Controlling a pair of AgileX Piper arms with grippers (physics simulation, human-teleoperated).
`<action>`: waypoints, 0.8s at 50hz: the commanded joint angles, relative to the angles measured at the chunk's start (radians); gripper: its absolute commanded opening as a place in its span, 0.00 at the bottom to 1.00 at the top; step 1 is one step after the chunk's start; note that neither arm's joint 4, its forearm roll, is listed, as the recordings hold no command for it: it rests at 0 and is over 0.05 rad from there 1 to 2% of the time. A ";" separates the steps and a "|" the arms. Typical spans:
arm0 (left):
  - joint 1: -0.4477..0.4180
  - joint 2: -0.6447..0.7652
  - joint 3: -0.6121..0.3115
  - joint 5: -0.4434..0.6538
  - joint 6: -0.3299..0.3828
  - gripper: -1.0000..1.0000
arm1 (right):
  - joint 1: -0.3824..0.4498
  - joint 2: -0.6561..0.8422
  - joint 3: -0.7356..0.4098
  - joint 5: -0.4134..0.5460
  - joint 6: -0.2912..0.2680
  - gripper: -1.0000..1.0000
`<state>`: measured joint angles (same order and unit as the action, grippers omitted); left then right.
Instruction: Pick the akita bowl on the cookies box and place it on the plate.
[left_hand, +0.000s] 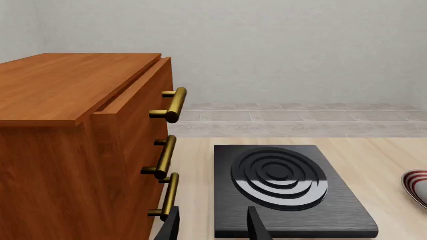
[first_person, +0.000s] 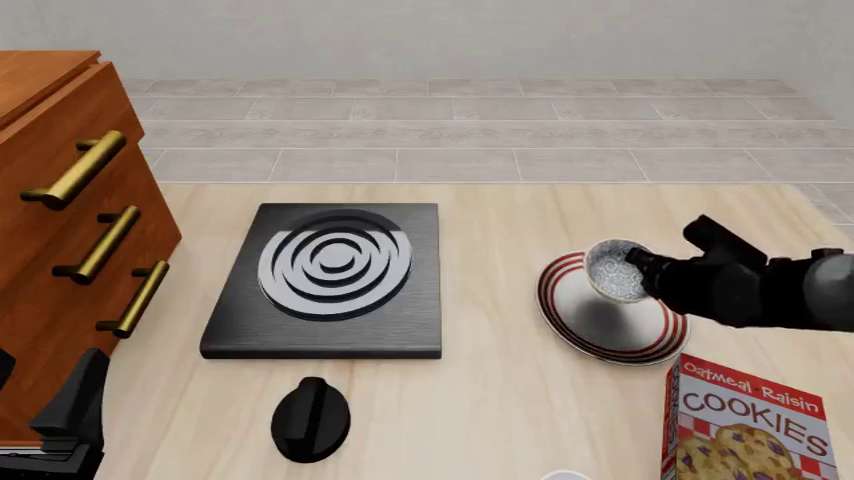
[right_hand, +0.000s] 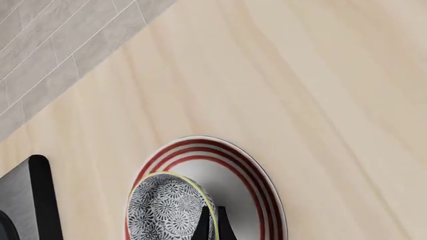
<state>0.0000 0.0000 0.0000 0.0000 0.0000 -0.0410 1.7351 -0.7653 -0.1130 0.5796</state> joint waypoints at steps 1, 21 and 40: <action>0.000 0.000 0.000 0.000 0.000 1.00 | -0.002 0.013 -0.001 -0.012 0.003 0.00; 0.000 0.000 0.000 0.000 0.000 1.00 | -0.002 0.047 -0.003 -0.029 0.002 0.00; 0.000 0.000 0.000 0.000 0.000 1.00 | -0.007 0.065 -0.007 -0.033 -0.004 0.00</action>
<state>0.0000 0.0000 0.0000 0.0000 0.0000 -0.0476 1.7935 -0.7666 -0.1414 0.5706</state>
